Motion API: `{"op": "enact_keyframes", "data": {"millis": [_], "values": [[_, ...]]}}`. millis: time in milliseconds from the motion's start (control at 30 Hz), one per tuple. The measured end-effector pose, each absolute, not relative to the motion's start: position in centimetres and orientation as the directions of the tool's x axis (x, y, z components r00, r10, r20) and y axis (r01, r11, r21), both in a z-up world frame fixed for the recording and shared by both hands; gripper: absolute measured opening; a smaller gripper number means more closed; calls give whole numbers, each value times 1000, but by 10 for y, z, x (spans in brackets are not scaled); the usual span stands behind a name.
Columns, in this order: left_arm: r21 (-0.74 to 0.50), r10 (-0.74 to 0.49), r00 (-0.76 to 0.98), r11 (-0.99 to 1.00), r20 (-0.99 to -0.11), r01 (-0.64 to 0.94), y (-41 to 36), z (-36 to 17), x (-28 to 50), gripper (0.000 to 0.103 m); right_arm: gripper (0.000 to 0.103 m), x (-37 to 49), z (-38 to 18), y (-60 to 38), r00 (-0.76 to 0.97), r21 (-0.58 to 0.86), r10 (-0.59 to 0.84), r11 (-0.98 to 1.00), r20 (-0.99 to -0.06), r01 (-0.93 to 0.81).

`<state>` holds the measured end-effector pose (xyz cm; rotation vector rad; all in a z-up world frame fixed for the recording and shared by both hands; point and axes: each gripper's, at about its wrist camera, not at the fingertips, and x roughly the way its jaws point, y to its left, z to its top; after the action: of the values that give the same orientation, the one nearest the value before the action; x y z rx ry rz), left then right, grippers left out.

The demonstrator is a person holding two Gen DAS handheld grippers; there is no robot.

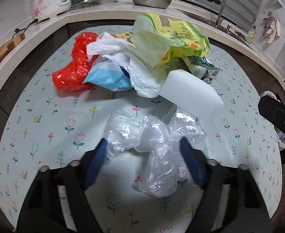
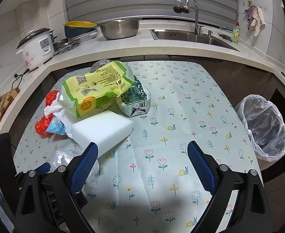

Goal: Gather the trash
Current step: 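Grasp the clear plastic bag with the left gripper while the right grasps the white sponge, then carry bag and sponge over the bin and open the left gripper to drop the bag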

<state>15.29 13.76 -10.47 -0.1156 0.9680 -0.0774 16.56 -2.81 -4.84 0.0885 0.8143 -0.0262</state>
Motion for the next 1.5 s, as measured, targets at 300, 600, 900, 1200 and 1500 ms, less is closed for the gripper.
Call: {"op": "enact_keyframes", "data": {"millis": [300, 600, 900, 1200, 1500], "values": [[-177, -140, 571, 984, -809, -10, 167, -98, 147, 13, 89, 184, -61, 5, 672, 98, 70, 995, -737, 4], [-158, -45, 601, 978, -798, -137, 221, -81, 146, 13, 89, 206, -81, 36, 654, 180, 107, 983, -749, 45], [-153, -32, 621, 978, -784, -142, 234, -71, 170, 13, 89, 227, -107, 47, 623, 213, 65, 963, -780, 166], [-168, -70, 620, 981, -781, -101, 225, -73, 180, 13, 77, 229, -128, 52, 581, 221, 88, 962, -809, 162], [-171, -88, 627, 983, -774, -73, 207, -65, 167, 13, 75, 204, -105, 20, 627, 253, 93, 952, -774, 170]]}}
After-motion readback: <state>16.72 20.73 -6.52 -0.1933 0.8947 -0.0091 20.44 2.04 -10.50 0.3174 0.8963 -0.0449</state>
